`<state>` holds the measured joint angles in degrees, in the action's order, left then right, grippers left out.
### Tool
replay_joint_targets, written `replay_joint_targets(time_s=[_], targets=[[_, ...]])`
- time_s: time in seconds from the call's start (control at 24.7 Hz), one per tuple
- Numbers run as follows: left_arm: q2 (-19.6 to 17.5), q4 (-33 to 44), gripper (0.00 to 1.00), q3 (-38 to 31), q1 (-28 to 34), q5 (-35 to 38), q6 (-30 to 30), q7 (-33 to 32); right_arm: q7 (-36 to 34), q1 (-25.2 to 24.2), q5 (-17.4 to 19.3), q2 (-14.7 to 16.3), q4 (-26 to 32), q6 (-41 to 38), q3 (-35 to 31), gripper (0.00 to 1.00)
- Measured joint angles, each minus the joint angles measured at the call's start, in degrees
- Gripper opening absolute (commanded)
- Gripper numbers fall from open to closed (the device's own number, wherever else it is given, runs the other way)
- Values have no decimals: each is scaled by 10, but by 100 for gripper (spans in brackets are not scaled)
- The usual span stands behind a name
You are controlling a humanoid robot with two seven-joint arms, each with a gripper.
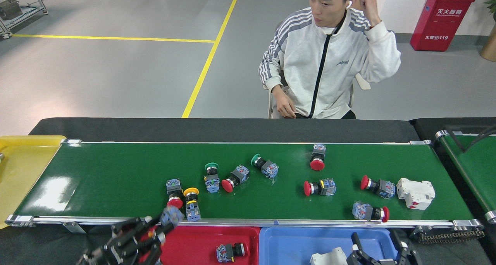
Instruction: Pick switch part from conveyor to tray
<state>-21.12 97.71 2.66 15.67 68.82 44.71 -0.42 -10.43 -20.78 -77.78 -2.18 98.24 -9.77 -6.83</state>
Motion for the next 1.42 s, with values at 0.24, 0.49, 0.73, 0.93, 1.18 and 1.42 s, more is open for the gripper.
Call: replay_joint_targets(time_s=[0.24, 0.49, 0.73, 0.93, 1.18, 1.42], targets=[[13, 10, 100, 41, 6, 0, -24, -26, 31, 41, -8, -7, -2, 40, 11, 96], [27, 8, 100, -12, 2, -6, -293, -30, 86, 85, -36, -7, -20, 51, 43, 96], [24, 8, 100, -58, 3, -5, -462, -27, 123, 115, -47, -7, -40, 53, 109, 96], [23, 21, 100, -43, 13, -4, -446, -27, 141, 155, -50, -8, -79, 53, 151, 96], [33, 26, 100, -13, -11, 32, -419, -25, 151, 209, -53, -7, -127, 65, 155, 37], [59, -15, 100, -10, -50, 58, -416, -29, 152, 218, -53, -6, -131, 69, 162, 7]])
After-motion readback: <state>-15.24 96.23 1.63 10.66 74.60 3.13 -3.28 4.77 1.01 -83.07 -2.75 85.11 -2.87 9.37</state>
